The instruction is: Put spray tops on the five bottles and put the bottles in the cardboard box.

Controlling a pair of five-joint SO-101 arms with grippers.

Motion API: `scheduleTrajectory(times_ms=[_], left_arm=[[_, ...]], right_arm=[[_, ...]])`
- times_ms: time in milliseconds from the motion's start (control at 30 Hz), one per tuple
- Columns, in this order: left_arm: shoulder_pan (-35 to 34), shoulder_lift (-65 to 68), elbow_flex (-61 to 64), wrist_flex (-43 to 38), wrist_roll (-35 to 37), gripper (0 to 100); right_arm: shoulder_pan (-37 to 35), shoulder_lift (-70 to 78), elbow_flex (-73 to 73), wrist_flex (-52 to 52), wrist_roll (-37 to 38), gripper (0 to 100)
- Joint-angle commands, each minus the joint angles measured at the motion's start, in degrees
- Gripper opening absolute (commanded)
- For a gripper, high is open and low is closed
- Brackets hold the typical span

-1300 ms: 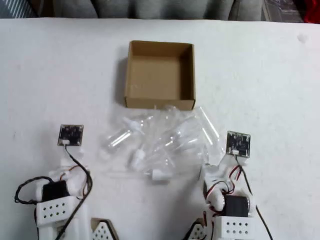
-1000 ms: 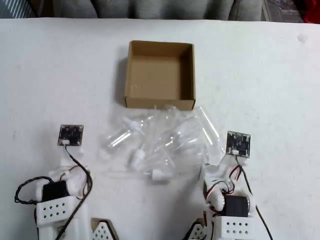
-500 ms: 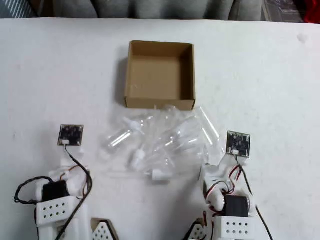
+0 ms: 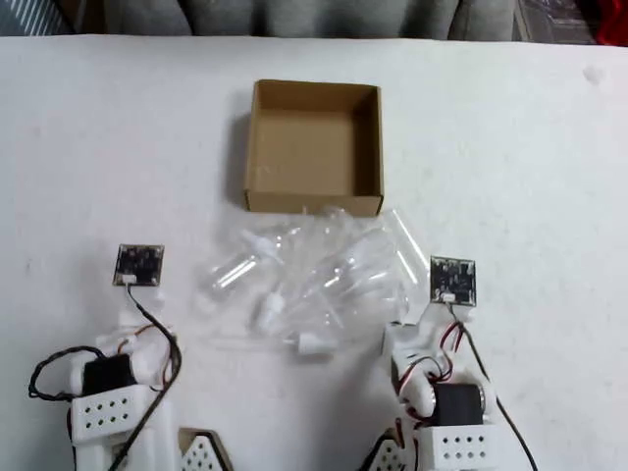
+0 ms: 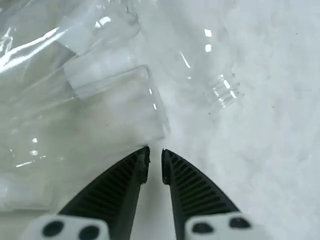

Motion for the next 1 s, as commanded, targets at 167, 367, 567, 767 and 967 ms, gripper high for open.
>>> scheduleTrajectory(times_ms=[167,367,567,767,967], left_arm=[[0.48,-0.04,-1.05,0.18,-0.35,2],[5.67,-0.13,-1.49,-0.88,-0.53,2],[6.81,-4.62,-5.63,-6.68,-0.53,2],[14.37,-15.52,-8.44,-5.54,-0.53,2],[23.34,-19.65,-16.53,-2.37,-0.53,2]], right_arm=[[4.97,-0.31,0.44,-3.65,0.53,1.9],[9.01,-0.31,0.44,-9.98,0.53,1.9],[10.51,-0.31,0.44,-9.71,7.38,1.9],[14.90,-0.31,0.44,-8.48,32.18,1.7],[14.90,-0.31,0.44,-7.08,32.97,1.8]])
